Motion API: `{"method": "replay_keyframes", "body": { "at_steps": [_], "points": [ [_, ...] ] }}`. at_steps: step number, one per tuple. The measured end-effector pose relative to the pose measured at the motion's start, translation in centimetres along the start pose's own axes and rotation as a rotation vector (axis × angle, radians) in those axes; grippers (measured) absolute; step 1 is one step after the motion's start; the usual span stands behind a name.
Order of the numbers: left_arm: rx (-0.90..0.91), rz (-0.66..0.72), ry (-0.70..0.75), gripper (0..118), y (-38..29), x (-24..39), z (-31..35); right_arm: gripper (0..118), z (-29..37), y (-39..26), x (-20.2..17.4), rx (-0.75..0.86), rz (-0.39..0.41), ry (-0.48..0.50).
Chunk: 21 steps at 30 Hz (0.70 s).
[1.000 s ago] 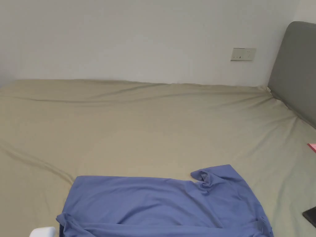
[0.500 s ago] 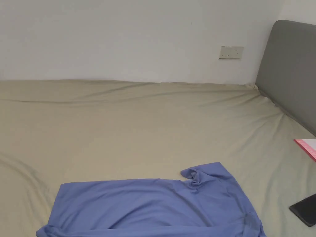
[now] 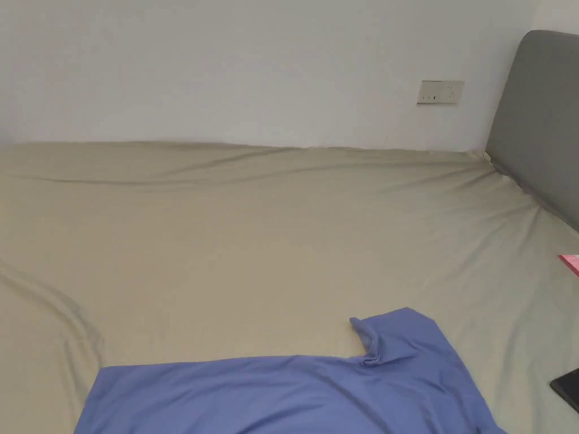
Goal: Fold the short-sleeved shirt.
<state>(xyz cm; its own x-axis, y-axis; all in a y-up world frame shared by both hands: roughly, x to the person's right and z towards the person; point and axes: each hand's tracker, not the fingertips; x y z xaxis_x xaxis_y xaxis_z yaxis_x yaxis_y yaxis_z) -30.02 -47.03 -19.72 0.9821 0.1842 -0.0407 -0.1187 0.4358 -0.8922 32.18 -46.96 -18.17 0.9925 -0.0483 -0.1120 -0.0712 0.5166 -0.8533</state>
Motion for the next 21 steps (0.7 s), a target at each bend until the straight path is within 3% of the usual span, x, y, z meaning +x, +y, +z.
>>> {"method": "replay_keyframes", "body": {
  "at_steps": [3, 6, 10, 14, 16, 19, 20, 21],
  "points": [
    [-0.039, 0.036, -0.004, 7, -2.8, -0.8, 0.7, 9, 1.0, -3.0, -0.2, -0.037, 0.0, 0.017],
    [-0.079, 0.023, 0.005, 7, -5.3, -0.9, 0.3, 9, 1.0, -5.6, -1.1, -0.067, 0.066, -0.019],
    [-0.109, 0.063, 0.014, 7, -6.7, -1.5, -2.2, 9, -1.7, -6.9, -0.8, -0.105, -0.007, -0.01],
    [-0.098, 0.076, -0.008, 8, -6.3, -2.0, -1.9, 9, -2.0, -6.4, -0.8, -0.09, -0.006, -0.015],
    [-0.102, 0.087, -0.025, 24, -6.2, -2.3, -1.7, 14, -1.7, -6.3, -0.4, -0.094, -0.01, 0.0],
    [-0.157, 0.181, -0.122, 79, -5.0, -4.1, -0.4, 62, -0.2, -5.7, 0.0, -0.084, 0.027, -0.073],
    [-0.134, 0.234, -0.173, 101, -4.3, -5.2, 0.4, 66, 0.9, -5.4, 0.3, -0.045, 0.061, -0.102],
    [-0.117, 0.293, -0.194, 108, -3.1, -6.2, 1.4, 66, 2.2, -4.9, 0.7, 0.028, 0.074, -0.121]
  ]
}}
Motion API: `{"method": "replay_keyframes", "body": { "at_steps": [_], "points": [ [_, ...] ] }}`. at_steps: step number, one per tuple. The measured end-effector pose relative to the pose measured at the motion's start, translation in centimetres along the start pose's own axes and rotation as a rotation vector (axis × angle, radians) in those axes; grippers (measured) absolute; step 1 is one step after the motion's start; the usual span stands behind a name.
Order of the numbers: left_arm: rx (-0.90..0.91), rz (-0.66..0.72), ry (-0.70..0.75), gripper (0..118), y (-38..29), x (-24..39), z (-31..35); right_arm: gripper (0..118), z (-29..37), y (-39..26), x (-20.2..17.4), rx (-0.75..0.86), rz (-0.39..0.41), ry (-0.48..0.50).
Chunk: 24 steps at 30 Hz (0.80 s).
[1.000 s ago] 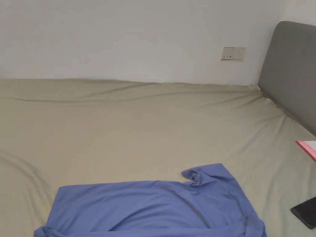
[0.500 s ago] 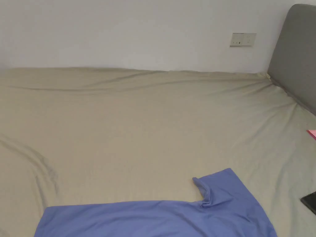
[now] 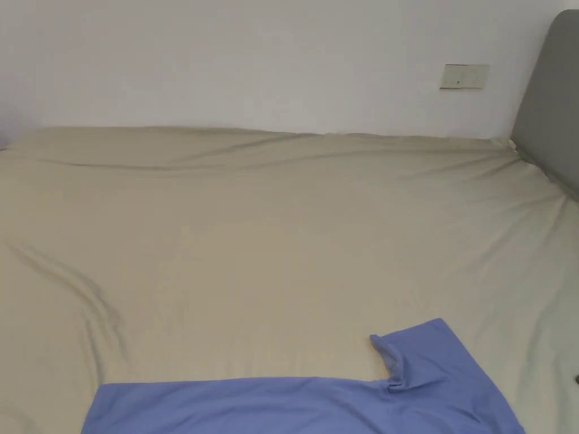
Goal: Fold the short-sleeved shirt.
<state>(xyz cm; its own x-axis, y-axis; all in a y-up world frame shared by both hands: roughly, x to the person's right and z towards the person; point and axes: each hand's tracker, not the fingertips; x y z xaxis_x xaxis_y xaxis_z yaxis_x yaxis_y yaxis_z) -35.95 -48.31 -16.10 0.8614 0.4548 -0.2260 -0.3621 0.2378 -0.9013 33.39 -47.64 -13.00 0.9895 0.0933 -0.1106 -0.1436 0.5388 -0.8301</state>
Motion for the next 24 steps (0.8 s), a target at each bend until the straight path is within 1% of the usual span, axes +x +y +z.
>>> {"method": "replay_keyframes", "body": {
  "at_steps": [1, 2, 3, 5, 6, 7, 8, 9, 12, 13, 14, 15, 16, 17, 18, 19, 20, 21, 22, 23, 24],
  "points": [
    [0.05, 0.036, -0.003, 109, 1.3, -0.2, 1.1, 66, 0.9, 0.8, 0.4, 0.045, -0.008, -0.027],
    [0.141, 0.054, 0.01, 109, 2.8, 0.1, 2.3, 66, 1.8, 1.7, 1.0, 0.089, -0.03, -0.045],
    [0.253, 0.064, 0.051, 111, 4.6, 0.7, 3.1, 66, 2.6, 2.9, 1.4, 0.135, -0.072, -0.046],
    [0.402, 0.071, 0.119, 115, 7.6, 2.4, 3.1, 66, 3.2, 5.0, 1.9, 0.211, -0.138, -0.04],
    [0.439, 0.054, 0.131, 115, 9.0, 4.3, 2.6, 66, 3.1, 6.1, 1.9, 0.247, -0.152, -0.037],
    [0.457, 0.03, 0.113, 116, 10.3, 5.1, 1.4, 66, 2.7, 7.0, 1.8, 0.277, -0.156, -0.042],
    [0.449, -0.002, 0.087, 117, 11.9, 5.7, -0.4, 66, 2.1, 8.0, 1.3, 0.285, -0.15, -0.055],
    [0.391, -0.018, 0.078, 118, 13.3, 6.3, -2.4, 66, 1.5, 9.0, 0.7, 0.279, -0.132, -0.051],
    [0.127, 0.001, 0.09, 118, 16.4, 7.7, -9.4, 66, -0.7, 11.3, -1.1, 0.254, -0.059, -0.034],
    [0.083, -0.005, 0.093, 118, 16.8, 8.0, -11.2, 66, -1.2, 11.8, -1.6, 0.25, -0.047, -0.028],
    [0.062, -0.032, 0.104, 115, 16.9, 8.2, -13.0, 66, -1.7, 12.3, -2.0, 0.246, -0.036, -0.023],
    [0.073, -0.053, 0.158, 112, 16.9, 8.6, -14.1, 66, -2.1, 12.8, -2.5, 0.244, -0.026, -0.017],
    [0.09, -0.072, 0.234, 112, 16.8, 9.1, -14.8, 66, -2.4, 13.2, -2.7, 0.244, -0.014, -0.011],
    [0.137, -0.131, 0.241, 113, 16.6, 9.4, -14.9, 66, -2.7, 13.5, -2.9, 0.244, 0.0, -0.01],
    [0.141, -0.199, 0.269, 111, 16.5, 9.7, -15.2, 66, -3.1, 13.9, -3.0, 0.244, 0.015, -0.012],
    [0.109, -0.246, 0.317, 100, 16.1, 10.3, -15.4, 66, -3.5, 14.2, -3.0, 0.243, 0.026, -0.016],
    [0.157, -0.316, 0.444, 73, 15.6, 11.1, -15.0, 66, -4.2, 14.8, -2.9, 0.237, 0.038, -0.02],
    [0.212, -0.386, 0.48, 52, 15.2, 11.1, -13.9, 66, -5.1, 15.5, -2.7, 0.224, 0.047, -0.022],
    [0.223, -0.365, 0.38, 22, 15.0, 11.1, -13.2, 66, -5.9, 16.3, -2.4, 0.208, 0.05, -0.024],
    [0.214, -0.3, 0.331, 5, 14.8, 11.1, -13.0, 66, -7.0, 17.2, -2.0, 0.188, 0.049, -0.027],
    [0.213, -0.244, 0.29, 5, 14.8, 11.1, -12.9, 66, -8.1, 18.2, -1.6, 0.157, 0.046, -0.025]
  ]
}}
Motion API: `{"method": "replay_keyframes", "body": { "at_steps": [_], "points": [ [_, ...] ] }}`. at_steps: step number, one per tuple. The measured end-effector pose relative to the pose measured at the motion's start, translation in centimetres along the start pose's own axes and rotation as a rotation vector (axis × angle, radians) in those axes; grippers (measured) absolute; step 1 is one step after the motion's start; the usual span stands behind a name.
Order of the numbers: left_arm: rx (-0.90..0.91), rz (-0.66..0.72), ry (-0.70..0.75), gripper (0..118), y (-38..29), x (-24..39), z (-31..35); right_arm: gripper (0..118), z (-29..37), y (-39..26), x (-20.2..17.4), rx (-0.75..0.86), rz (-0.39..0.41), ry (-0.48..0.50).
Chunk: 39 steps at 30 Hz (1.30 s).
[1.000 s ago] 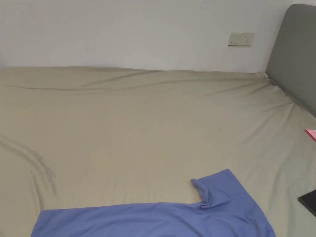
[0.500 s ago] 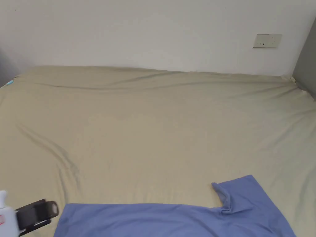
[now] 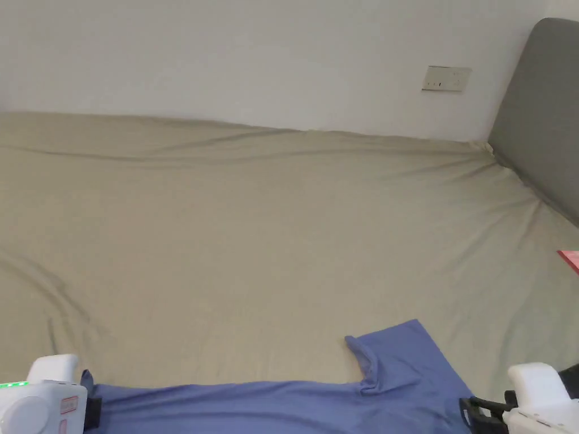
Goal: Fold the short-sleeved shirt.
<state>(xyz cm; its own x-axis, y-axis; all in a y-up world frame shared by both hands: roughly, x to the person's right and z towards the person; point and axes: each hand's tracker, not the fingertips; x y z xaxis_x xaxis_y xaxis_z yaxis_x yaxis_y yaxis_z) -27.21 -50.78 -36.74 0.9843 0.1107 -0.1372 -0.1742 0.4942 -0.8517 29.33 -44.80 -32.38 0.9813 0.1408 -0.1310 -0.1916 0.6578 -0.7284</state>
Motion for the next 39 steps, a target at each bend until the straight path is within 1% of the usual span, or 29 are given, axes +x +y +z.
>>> {"method": "replay_keyframes", "body": {
  "at_steps": [2, 4, 7, 9, 10, 11, 12, 13, 14, 16, 17, 18, 19, 20, 23, 24, 28, 30, 34, 35, 39],
  "points": [
    [-0.028, 0.047, -0.018, 4, 0.3, -1.0, 0.1, 66, -2.8, 1.6, 0.7, -0.064, -0.028, 0.011],
    [-0.035, 0.036, -0.015, 4, 0.4, -1.3, -0.1, 66, -5.6, 3.1, 1.1, -0.098, -0.046, 0.016],
    [-0.032, 0.041, -0.018, 4, 0.5, -1.1, 0.5, 66, -9.4, 4.9, 0.6, -0.143, -0.05, 0.025],
    [-0.031, 0.04, -0.025, 4, 0.7, -1.1, 0.7, 64, -12.3, 5.5, 0.0, -0.218, -0.063, 0.019],
    [-0.034, 0.038, -0.027, 4, 0.9, -0.9, 1.0, 57, -13.5, 5.5, -0.2, -0.251, -0.074, 0.031],
    [-0.037, 0.033, -0.028, 4, 1.0, -0.9, 1.0, 38, -14.5, 5.4, -0.5, -0.295, -0.092, 0.037],
    [-0.042, 0.022, -0.028, 4, 1.2, -0.9, 0.9, 38, -15.3, 5.1, -0.8, -0.344, -0.113, 0.034],
    [-0.01, 0.002, -0.005, 4, 1.4, -1.0, 0.9, 36, -15.3, 4.9, -1.1, -0.316, -0.152, 0.066],
    [-0.012, 0.004, -0.004, 4, 1.6, -1.0, 0.8, 34, -14.3, 5.4, -1.6, -0.261, -0.135, -0.02],
    [-0.026, 0.015, -0.01, 4, 1.9, -0.9, 0.3, 0, -13.5, 5.6, -2.4, -0.292, -0.046, 0.007],
    [-0.048, 0.035, -0.03, 4, 1.8, -0.9, 0.2, 0, -13.0, 5.4, -2.3, -0.296, 0.007, 0.03],
    [-0.051, 0.044, -0.035, 4, 1.9, -0.7, 0.5, 0, -12.1, 5.4, -2.4, -0.285, 0.034, 0.04],
    [-0.048, 0.05, -0.043, 4, 1.8, -0.7, 0.9, 0, -11.0, 5.5, -2.4, -0.245, 0.045, 0.015],
    [-0.039, 0.049, -0.056, 4, 1.8, -0.7, 1.5, 0, -9.9, 5.6, -2.0, -0.202, 0.034, 0.006],
    [-0.011, 0.01, -0.096, 4, 1.7, -0.8, 3.9, 0, -6.4, 6.5, -0.1, -0.151, -0.074, 0.069],
    [-0.005, 0.003, -0.101, 4, 1.7, -1.0, 4.9, 0, -5.0, 6.5, 0.7, -0.124, -0.098, 0.08],
    [0.026, -0.005, -0.158, 4, 1.2, -2.0, 9.0, 0, 0.7, 5.7, 3.4, -0.058, -0.166, 0.129],
    [0.044, -0.021, -0.184, 4, 0.4, -2.2, 11.6, 0, 3.7, 4.7, 4.4, -0.046, -0.165, 0.139],
    [0.095, -0.108, -0.222, 4, -1.8, -2.5, 16.1, 0, 8.6, 2.0, 5.3, -0.012, -0.16, 0.153],
    [0.096, -0.118, -0.226, 4, -2.8, -2.5, 17.1, 0, 10.2, 1.3, 4.4, -0.008, -0.149, 0.153],
    [0.078, -0.182, -0.271, 4, -7.8, -3.4, 19.4, 0, 13.1, -3.4, 3.2, -0.028, -0.134, 0.165]
  ]
}}
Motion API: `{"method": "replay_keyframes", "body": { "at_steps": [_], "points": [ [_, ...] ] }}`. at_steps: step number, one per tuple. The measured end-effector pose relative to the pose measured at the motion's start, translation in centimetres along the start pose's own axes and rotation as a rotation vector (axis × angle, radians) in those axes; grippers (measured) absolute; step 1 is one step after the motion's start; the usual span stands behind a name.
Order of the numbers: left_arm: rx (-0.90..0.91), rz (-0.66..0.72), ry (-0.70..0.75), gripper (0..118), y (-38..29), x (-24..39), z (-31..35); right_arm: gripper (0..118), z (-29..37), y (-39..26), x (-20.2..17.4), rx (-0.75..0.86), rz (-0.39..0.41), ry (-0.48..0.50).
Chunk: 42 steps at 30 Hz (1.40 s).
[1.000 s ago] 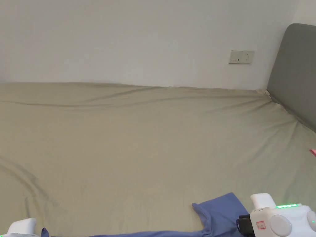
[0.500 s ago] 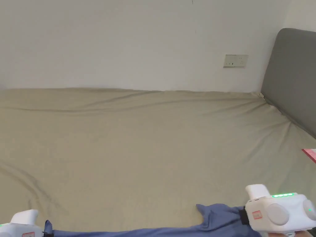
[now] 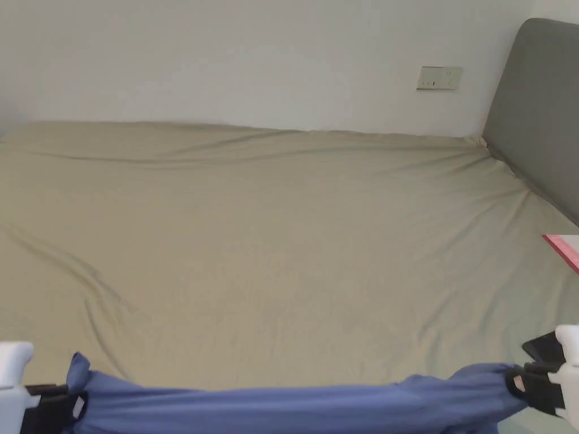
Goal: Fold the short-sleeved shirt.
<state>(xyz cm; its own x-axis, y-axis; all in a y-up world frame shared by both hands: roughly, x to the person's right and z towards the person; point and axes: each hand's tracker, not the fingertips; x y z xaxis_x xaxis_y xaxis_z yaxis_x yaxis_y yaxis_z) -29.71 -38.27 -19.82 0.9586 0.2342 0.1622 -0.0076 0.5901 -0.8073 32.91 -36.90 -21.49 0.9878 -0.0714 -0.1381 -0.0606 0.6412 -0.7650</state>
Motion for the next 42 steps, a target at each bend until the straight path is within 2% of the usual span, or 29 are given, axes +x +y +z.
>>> {"method": "replay_keyframes", "body": {
  "at_steps": [4, 7, 8, 10, 12, 15, 18, 22, 24, 27, 32, 35, 36, 37, 39, 40, 41, 42],
  "points": [
    [-0.092, 0.055, -0.007, 4, -5.1, -1.0, -0.3, 0, -0.9, -5.0, 0.0, -0.077, 0.005, -0.007],
    [-0.127, 0.141, -0.041, 4, -8.5, -1.7, -1.4, 0, -1.9, -8.6, -0.3, -0.145, -0.046, 0.007],
    [-0.151, 0.164, -0.067, 4, -9.4, -1.6, -2.0, 0, -3.0, -9.7, 0.2, -0.175, -0.044, 0.014],
    [-0.171, 0.15, -0.021, 4, -11.0, -1.4, -3.1, 0, -3.9, -11.4, -0.4, -0.205, -0.003, -0.014],
    [-0.202, 0.159, -0.014, 4, -12.2, -1.8, -4.1, 0, -4.6, -12.5, -0.2, -0.212, 0.002, -0.026],
    [-0.215, 0.218, -0.033, 4, -13.7, -3.5, -4.6, 0, -4.2, -12.9, 0.6, -0.213, -0.059, -0.01],
    [-0.206, 0.287, -0.054, 4, -13.7, -4.4, -4.0, 0, -3.3, -12.5, 1.4, -0.208, -0.09, -0.002],
    [-0.188, 0.247, -0.038, 4, -13.0, -4.7, -3.5, 0, -2.6, -12.3, 2.0, -0.199, -0.113, 0.021],
    [-0.211, 0.252, -0.033, 4, -13.3, -4.7, -4.5, 0, -3.6, -12.9, 1.8, -0.225, -0.093, 0.009],
    [-0.185, 0.28, -0.04, 4, -14.1, -4.9, -5.0, 0, -5.3, -14.5, 1.3, -0.278, -0.004, -0.046],
    [-0.181, 0.366, -0.091, 4, -14.7, -6.2, -4.8, 0, -5.9, -15.4, 1.2, -0.259, -0.043, -0.046],
    [-0.179, 0.347, -0.082, 6, -14.5, -5.3, -4.4, 2, -5.6, -15.7, 1.1, -0.247, -0.047, -0.045],
    [-0.181, 0.321, -0.091, 12, -14.2, -5.1, -4.2, 4, -5.4, -15.7, 1.0, -0.239, -0.043, -0.044],
    [-0.161, 0.286, -0.111, 22, -13.9, -4.9, -3.8, 10, -5.1, -15.7, 0.9, -0.231, -0.04, -0.053],
    [-0.106, 0.229, -0.117, 89, -13.3, -4.7, -2.8, 43, -4.1, -15.5, 0.8, -0.227, -0.006, -0.104],
    [-0.084, 0.216, -0.106, 110, -13.0, -4.7, -2.3, 59, -3.7, -15.4, 1.0, -0.231, 0.002, -0.098],
    [-0.046, 0.218, -0.116, 116, -12.7, -5.0, -1.7, 73, -2.8, -15.3, 1.2, -0.23, 0.002, -0.073],
    [-0.032, 0.235, -0.138, 116, -12.3, -5.8, -1.4, 74, -1.8, -15.3, 1.1, -0.205, -0.004, -0.044]
  ]
}}
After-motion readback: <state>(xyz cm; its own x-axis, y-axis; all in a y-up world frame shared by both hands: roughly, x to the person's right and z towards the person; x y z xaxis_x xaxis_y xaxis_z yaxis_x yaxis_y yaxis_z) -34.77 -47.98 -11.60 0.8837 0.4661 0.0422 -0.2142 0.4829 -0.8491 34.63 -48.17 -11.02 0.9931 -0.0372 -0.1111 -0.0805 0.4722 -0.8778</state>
